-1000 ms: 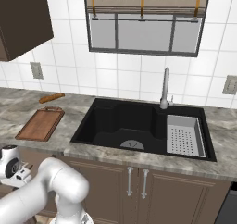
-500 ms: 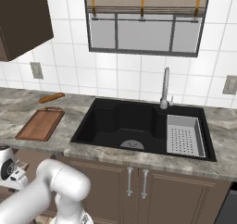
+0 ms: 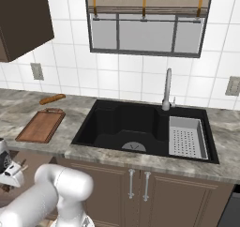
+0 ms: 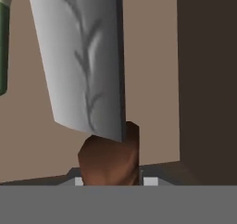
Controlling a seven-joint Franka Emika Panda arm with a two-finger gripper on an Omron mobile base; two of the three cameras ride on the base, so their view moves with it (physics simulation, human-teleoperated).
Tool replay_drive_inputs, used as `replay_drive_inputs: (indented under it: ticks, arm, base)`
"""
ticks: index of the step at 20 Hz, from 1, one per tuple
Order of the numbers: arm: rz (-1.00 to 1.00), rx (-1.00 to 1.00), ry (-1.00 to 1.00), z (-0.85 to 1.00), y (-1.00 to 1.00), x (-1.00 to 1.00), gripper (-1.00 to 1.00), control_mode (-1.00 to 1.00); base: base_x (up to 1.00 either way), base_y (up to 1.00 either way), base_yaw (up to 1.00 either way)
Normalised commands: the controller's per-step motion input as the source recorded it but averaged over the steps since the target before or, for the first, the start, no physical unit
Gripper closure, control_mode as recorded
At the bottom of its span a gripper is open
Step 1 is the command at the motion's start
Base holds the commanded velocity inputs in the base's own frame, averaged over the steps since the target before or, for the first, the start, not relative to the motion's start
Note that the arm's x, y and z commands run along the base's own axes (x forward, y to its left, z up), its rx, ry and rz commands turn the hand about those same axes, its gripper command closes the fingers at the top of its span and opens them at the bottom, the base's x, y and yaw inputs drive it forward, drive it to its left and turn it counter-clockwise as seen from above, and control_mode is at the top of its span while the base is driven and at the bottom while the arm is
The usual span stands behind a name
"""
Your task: Open the drawer on the left and place the cutting tools on the cutting board.
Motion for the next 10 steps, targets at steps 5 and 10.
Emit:
replay_drive_inputs:
  ticks: [5, 10]
  arm:
    - [0.00, 0.00, -0.06, 0.66, -0.05, -0.19, 1.00, -1.00]
    - [0.00, 0.00, -0.13, 0.56, -0.02, -0.05, 1.00, -1.00]
  base:
    - [0.00, 0.00, 0.00]
    - [0.00, 0.00, 0.00]
